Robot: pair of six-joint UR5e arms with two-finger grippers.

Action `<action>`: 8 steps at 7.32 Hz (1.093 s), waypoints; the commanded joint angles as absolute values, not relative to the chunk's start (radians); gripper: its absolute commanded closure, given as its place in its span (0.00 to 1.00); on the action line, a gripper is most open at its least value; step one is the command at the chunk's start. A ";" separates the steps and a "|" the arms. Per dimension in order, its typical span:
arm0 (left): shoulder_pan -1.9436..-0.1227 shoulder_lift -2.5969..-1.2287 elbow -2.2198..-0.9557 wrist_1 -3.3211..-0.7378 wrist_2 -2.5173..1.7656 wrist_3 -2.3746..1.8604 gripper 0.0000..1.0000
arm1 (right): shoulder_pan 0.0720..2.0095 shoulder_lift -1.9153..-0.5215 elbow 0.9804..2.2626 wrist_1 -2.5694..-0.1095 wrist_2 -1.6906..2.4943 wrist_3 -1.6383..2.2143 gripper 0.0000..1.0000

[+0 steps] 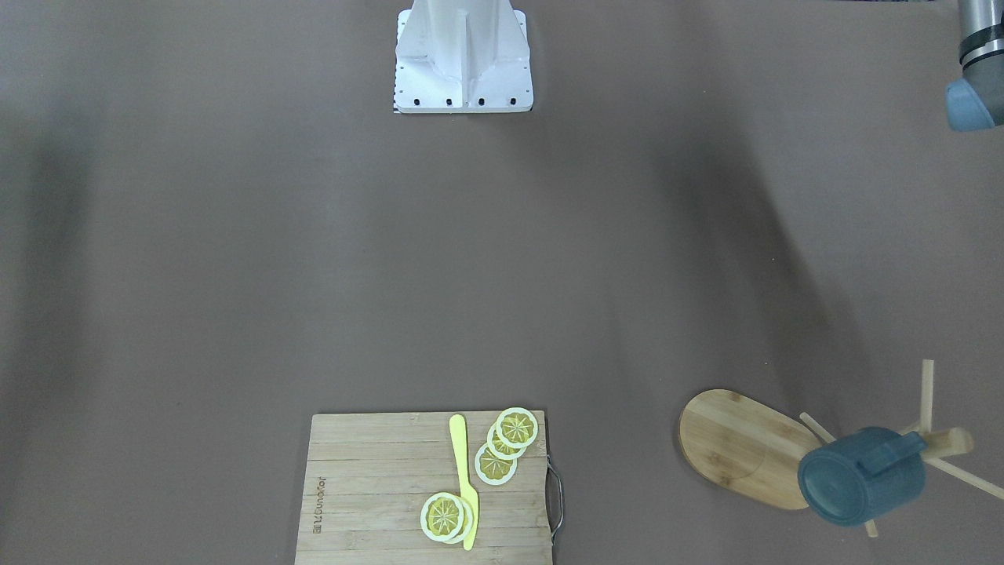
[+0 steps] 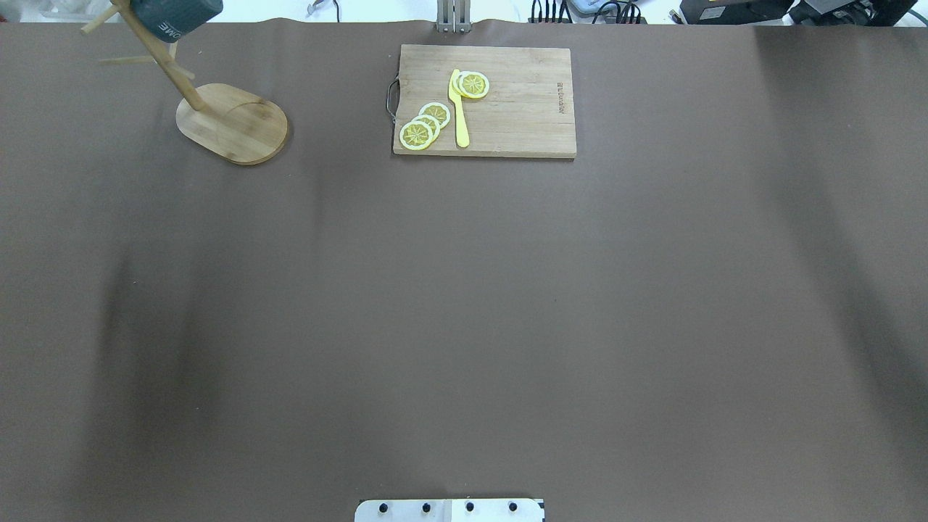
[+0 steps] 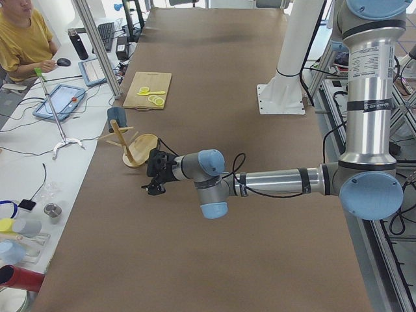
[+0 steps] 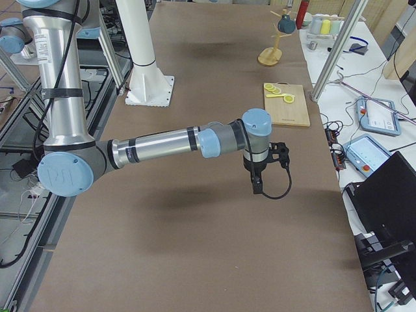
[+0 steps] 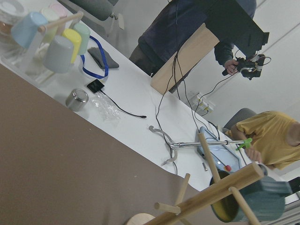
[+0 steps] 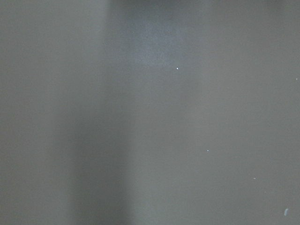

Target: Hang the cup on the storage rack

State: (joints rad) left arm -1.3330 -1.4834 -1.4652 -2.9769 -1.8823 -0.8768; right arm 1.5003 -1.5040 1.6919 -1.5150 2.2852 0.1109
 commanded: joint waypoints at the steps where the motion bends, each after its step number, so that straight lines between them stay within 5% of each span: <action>1: -1.444 -1.456 -1.463 -2.822 -2.097 -0.663 0.02 | 1.569 -1.555 1.628 -1.508 2.303 -0.052 0.00; 3: -1.599 -1.466 -1.476 -2.635 -2.372 -0.538 0.02 | 1.586 -1.610 1.628 -1.506 2.296 -0.138 0.00; 8: -1.553 -1.439 -1.534 -2.367 -2.585 -0.477 0.02 | 1.620 -1.660 1.628 -1.506 2.296 -0.245 0.00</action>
